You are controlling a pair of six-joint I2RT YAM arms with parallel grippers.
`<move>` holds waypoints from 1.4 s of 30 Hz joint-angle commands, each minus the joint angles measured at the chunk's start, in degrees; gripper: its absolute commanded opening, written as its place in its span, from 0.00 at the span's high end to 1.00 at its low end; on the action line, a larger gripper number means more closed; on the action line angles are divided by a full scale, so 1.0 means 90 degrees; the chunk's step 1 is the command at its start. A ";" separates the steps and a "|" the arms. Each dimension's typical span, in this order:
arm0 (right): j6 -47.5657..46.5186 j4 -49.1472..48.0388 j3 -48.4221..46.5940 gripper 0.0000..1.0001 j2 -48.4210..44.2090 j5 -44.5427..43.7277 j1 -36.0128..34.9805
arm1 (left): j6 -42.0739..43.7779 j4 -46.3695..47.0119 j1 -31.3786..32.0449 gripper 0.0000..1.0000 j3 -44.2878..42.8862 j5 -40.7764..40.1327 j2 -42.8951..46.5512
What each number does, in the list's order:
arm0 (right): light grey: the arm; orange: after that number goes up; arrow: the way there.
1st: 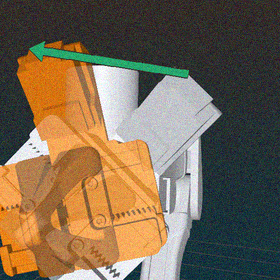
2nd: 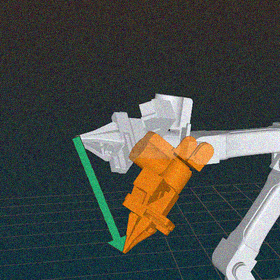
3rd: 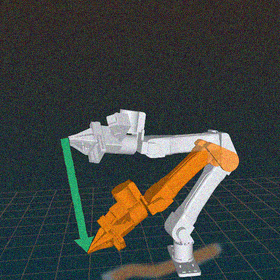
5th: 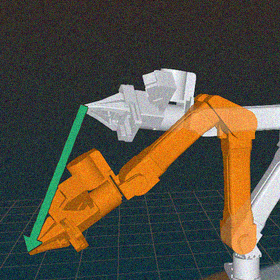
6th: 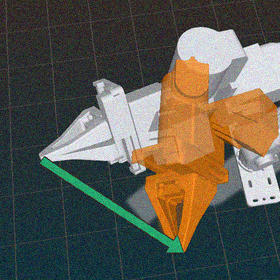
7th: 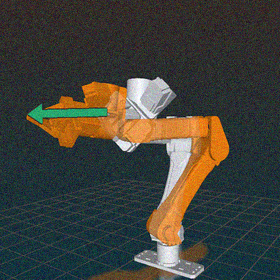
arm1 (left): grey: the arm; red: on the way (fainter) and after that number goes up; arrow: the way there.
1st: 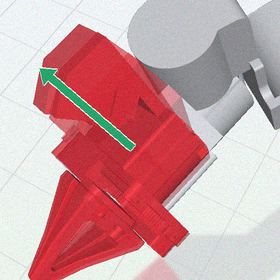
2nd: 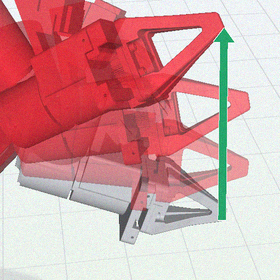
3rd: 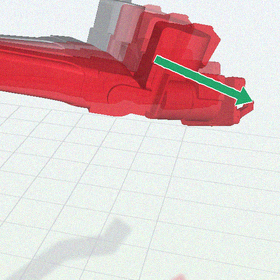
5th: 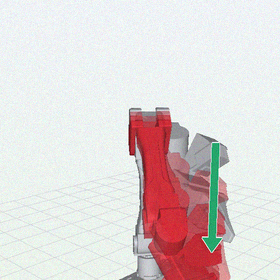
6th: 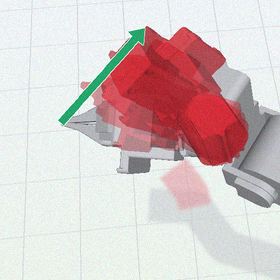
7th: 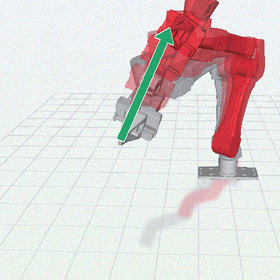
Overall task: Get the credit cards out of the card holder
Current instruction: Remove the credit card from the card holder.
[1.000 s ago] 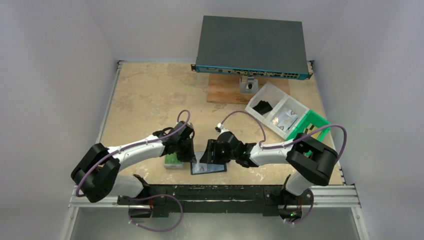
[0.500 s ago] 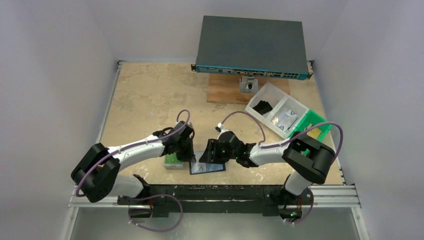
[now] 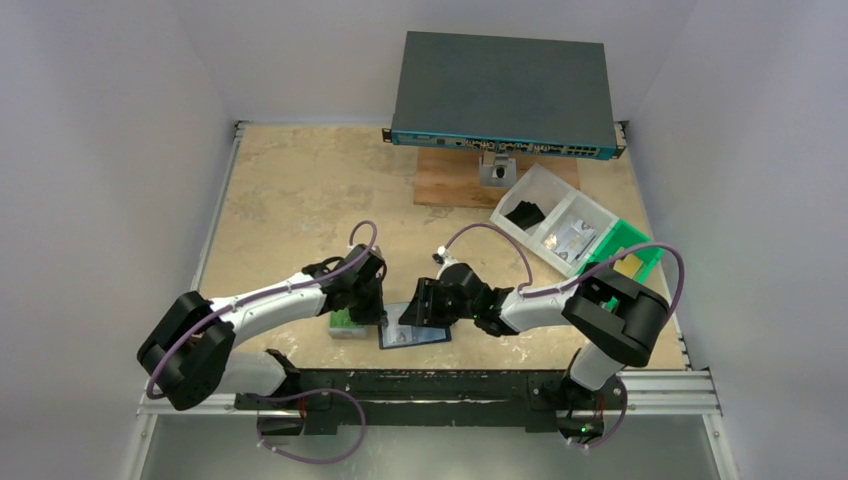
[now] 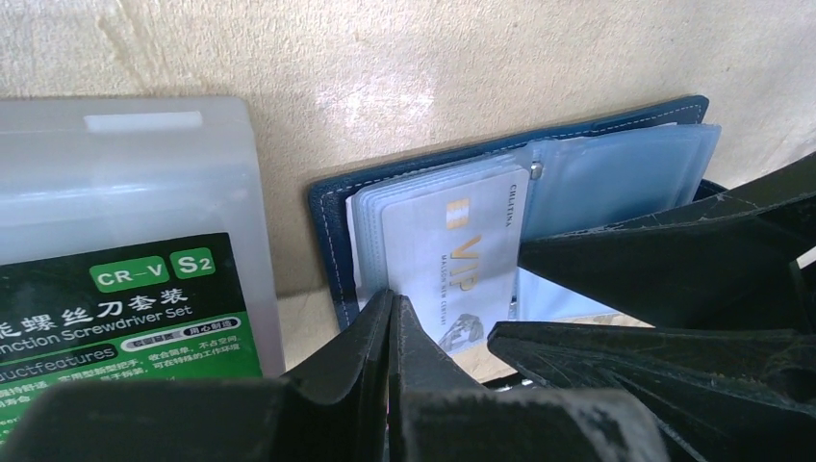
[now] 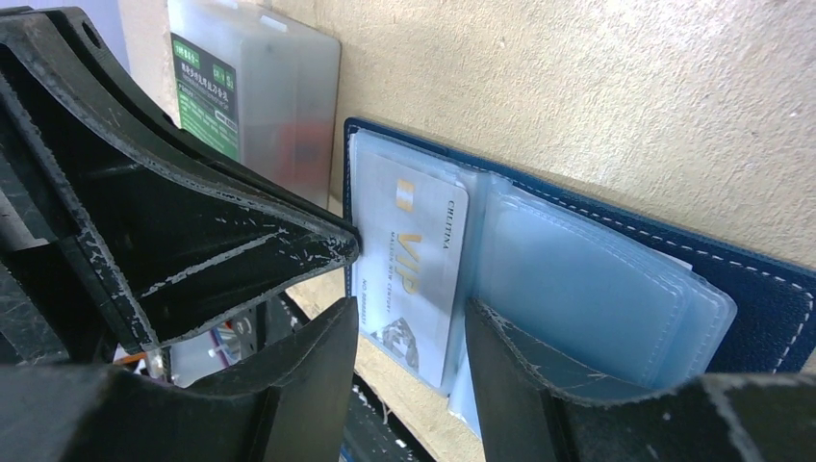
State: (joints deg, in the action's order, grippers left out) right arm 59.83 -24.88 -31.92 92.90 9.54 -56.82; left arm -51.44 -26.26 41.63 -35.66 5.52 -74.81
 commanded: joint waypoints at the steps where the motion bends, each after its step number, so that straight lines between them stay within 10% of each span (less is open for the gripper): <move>1: -0.0027 0.0202 0.0160 0.54 0.0180 -0.0067 0.0029 | 0.0049 0.0000 -0.0035 1.00 0.0080 -0.0120 -0.0041; 19: 0.0059 -0.0269 0.0360 0.61 0.0377 0.0234 0.0111 | -0.0197 0.0030 0.0277 1.00 -0.0277 -0.0269 -0.0910; 42: 0.0945 -0.3397 0.1846 0.73 0.0377 0.1274 0.0879 | -0.0749 -0.0373 0.0277 1.00 -0.0062 -0.0587 -0.1185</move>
State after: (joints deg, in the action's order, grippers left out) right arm 67.22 -52.82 -16.51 96.38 19.64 -49.65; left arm -58.17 -25.08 43.90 -39.97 6.42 -82.39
